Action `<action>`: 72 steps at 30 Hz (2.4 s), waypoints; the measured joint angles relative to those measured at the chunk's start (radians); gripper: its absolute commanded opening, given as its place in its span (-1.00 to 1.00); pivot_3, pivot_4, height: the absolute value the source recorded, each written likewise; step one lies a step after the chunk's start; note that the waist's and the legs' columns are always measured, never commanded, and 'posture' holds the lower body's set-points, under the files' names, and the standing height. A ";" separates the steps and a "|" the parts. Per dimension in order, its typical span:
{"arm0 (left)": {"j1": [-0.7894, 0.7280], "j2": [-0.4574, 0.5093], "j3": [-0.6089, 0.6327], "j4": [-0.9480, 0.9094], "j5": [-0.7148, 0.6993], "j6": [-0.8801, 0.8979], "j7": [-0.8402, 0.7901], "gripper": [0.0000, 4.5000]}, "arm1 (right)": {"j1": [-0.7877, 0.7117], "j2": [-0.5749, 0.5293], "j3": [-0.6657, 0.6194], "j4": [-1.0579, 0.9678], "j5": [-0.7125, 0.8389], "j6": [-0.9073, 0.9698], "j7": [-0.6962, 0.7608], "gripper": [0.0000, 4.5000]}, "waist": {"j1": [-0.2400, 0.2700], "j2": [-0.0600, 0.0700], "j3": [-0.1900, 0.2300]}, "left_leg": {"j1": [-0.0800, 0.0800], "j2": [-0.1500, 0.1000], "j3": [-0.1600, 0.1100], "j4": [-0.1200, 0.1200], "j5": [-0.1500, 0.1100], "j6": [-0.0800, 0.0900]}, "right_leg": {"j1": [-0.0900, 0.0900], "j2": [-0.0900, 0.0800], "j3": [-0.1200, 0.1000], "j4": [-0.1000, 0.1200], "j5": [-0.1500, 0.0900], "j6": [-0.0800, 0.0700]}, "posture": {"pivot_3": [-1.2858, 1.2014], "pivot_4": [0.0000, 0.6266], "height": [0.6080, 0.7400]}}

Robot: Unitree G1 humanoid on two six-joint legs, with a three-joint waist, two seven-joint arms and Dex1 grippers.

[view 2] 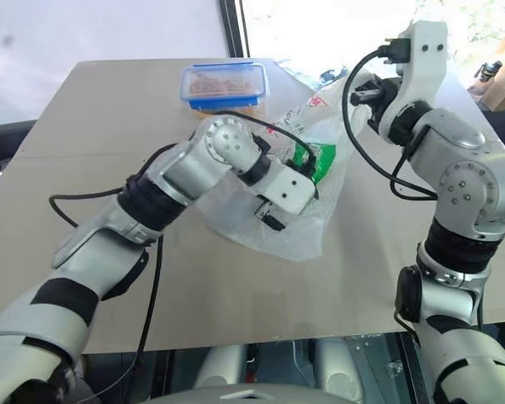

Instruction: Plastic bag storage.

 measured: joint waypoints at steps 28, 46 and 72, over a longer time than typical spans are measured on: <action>-0.145 -0.074 1.122 0.028 -0.582 0.524 0.915 -0.97 | -0.292 -0.029 -0.366 0.130 0.267 0.032 -0.099 -1.00 | -0.001 0.001 0.001 | -0.005 0.000 -0.007 0.010 0.000 0.000 | -0.001 -0.001 -0.008 0.009 0.000 0.000 | 0.03 -0.52 1.00; -0.161 -0.002 1.014 0.186 -0.639 0.458 0.798 -0.97 | -0.250 -0.268 -0.392 0.103 0.551 0.166 -0.259 -1.00 | -0.003 0.002 0.000 | -0.008 -0.001 -0.004 0.000 0.002 -0.004 | -0.003 -0.003 -0.007 0.000 0.000 0.000 | 0.03 -0.52 1.00; 0.547 -0.027 0.676 -0.176 -0.499 0.522 0.739 -0.97 | 0.665 -0.241 0.445 -0.039 -0.007 -0.318 0.131 -1.00 | -0.004 -0.002 -0.009 | 0.026 0.000 -0.001 0.010 -0.003 0.005 | 0.030 0.001 0.001 -0.001 0.000 0.003 | 0.03 -0.52 1.00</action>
